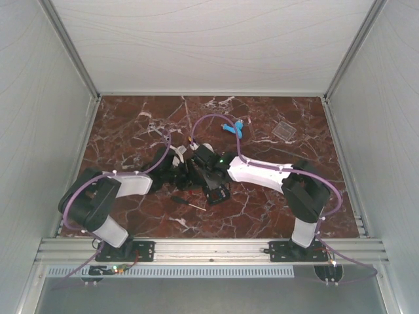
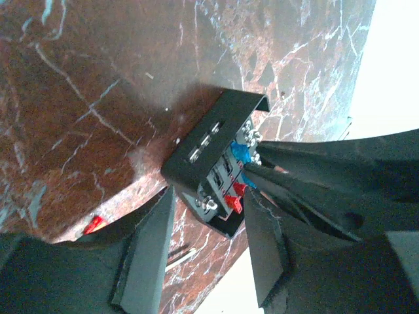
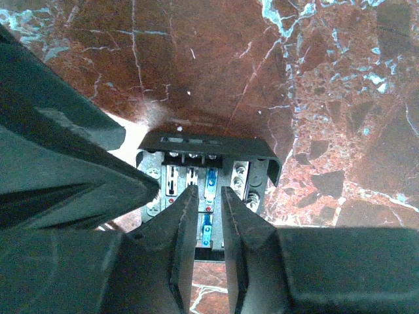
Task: Snap on the fuse box
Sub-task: Install the fuse at the fuse box base.
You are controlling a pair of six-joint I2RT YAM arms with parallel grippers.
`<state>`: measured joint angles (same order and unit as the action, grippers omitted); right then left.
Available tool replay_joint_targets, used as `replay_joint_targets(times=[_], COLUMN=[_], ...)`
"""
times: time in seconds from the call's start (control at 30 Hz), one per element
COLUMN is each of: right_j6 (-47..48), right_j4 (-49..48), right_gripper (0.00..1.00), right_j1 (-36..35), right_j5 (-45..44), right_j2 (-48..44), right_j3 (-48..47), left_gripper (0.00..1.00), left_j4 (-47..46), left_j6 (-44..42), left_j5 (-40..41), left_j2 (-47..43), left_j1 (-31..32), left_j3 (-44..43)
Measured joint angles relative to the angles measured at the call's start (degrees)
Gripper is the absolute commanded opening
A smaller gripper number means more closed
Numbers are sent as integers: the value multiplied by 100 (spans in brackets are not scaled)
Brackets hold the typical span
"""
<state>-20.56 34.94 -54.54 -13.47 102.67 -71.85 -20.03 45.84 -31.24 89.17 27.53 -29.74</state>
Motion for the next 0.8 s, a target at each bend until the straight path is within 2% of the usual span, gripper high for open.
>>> replay_joint_targets(times=[0.2,0.43,0.5,0.8], right_j6=[35,33,31,-33], right_j4=[48,129,157,232], right_gripper=[14,6,0,0], right_j1=[-31,-33,-37,184], right_j5=[-107,-164,-186,116], right_j2=[175,280,280,278], right_j3=[-125,-151,-151,-162], left_gripper=[43,33,31,24], left_j4=[0,-2,-4,-33], left_j6=[-11,-22,-22,-22], left_j5=[-9,-87,-116,-223], left_j2=[214,496,546,584], left_j1=[-4,-4,-4,-4], left_j3=[-245,-293,-293,-293])
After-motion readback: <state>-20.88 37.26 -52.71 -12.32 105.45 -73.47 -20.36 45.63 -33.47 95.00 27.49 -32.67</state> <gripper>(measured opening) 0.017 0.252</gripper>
